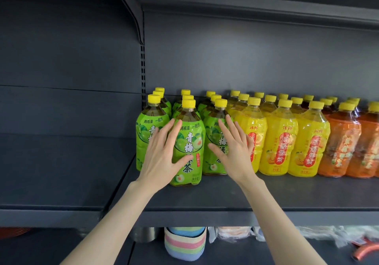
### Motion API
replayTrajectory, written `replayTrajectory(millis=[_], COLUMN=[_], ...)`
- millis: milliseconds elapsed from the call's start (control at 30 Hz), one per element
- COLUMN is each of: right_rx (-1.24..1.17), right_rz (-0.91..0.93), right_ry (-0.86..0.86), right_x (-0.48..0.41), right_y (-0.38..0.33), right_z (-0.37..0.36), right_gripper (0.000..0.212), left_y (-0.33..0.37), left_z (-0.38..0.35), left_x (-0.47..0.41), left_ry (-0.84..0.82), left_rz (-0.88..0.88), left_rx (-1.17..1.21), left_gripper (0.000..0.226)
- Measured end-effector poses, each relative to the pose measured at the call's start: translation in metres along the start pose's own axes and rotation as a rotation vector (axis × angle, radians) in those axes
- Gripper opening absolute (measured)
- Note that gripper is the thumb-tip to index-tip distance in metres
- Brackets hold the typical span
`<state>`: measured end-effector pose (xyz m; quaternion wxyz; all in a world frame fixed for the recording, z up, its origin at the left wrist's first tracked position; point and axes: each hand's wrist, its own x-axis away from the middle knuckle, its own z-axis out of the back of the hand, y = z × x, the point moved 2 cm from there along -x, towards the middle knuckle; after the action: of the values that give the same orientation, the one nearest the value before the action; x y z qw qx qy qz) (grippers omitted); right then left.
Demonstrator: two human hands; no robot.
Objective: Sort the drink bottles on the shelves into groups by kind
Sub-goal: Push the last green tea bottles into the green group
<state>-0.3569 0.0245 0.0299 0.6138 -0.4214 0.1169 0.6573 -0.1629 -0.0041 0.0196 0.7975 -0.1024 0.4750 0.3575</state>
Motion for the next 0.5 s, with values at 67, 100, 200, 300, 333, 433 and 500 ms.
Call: replayTrajectory(millis=[67, 100, 200, 300, 333, 433, 500], right_rx=[0.033, 0.043, 0.039, 0.024, 0.019, 0.012, 0.003], right_rz=[0.022, 0.028, 0.032, 0.034, 0.035, 0.038, 0.041], right_ry=[0.022, 0.035, 0.078, 0.116, 0.122, 0.130, 0.130], right_x=[0.000, 0.000, 0.000, 0.001, 0.001, 0.001, 0.002], right_y=[0.004, 0.005, 0.006, 0.008, 0.008, 0.009, 0.010], right_z=[-0.002, -0.003, -0.008, -0.011, -0.012, -0.014, -0.014], right_gripper=[0.067, 0.068, 0.072, 0.074, 0.074, 0.074, 0.075], left_y=[-0.002, -0.004, -0.007, -0.010, -0.012, -0.016, -0.017], left_z=[0.000, 0.000, -0.001, -0.007, -0.009, -0.015, -0.017], left_x=[0.000, 0.000, -0.006, -0.010, -0.011, -0.013, -0.014], left_ry=[-0.019, -0.021, -0.026, -0.037, -0.036, -0.024, -0.025], left_rz=[-0.027, -0.029, -0.024, -0.025, -0.025, -0.027, -0.027], left_rx=[-0.021, -0.032, -0.091, -0.189, -0.218, -0.276, -0.305], left_gripper=[0.082, 0.084, 0.085, 0.082, 0.081, 0.082, 0.081])
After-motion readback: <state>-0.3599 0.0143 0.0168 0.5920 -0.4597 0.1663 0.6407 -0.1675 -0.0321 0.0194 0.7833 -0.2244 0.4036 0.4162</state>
